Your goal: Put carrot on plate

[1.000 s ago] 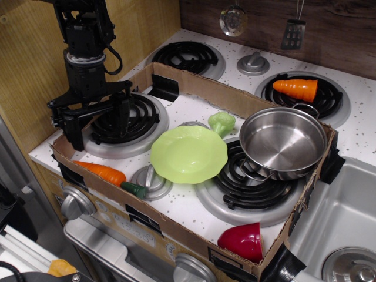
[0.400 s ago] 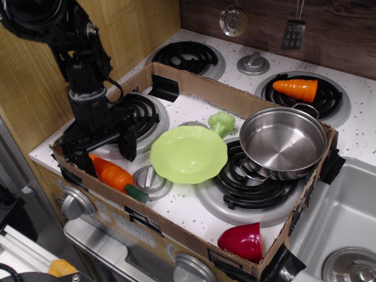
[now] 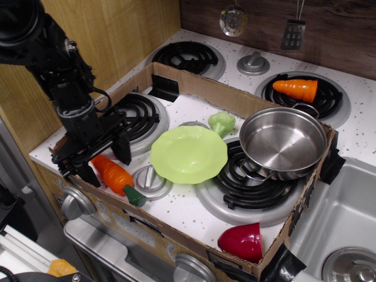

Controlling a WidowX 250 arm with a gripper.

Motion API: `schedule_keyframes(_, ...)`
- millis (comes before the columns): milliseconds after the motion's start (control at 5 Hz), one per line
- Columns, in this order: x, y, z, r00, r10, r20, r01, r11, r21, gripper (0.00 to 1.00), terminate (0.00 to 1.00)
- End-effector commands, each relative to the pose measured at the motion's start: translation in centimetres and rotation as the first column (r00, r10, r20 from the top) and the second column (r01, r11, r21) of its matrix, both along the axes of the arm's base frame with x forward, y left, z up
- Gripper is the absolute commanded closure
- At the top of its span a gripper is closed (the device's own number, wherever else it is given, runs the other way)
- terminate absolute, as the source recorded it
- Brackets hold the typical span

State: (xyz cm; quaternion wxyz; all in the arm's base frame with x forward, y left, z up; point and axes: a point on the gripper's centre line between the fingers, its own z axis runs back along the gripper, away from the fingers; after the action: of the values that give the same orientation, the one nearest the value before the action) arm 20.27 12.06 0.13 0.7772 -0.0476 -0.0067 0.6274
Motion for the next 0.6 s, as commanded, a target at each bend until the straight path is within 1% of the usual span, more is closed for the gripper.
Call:
schedule_keyframes(0, 0.4, 1.2, 3.4, 0.998, -0.059, 0.032, 0.058, 0.998, 0.035, 1.0, 0.0)
schedule_keyframes(200, 2.1, 0.4, 5.8, 0.992, -0.125, 0.027, 0.124, 0.992, 0.038, 1.0, 0.0)
schedule_keyframes(400, 4.4, -0.7, 9.4, 0.99, -0.14, 0.004, 0.139, 0.989, 0.049, 1.0, 0.0)
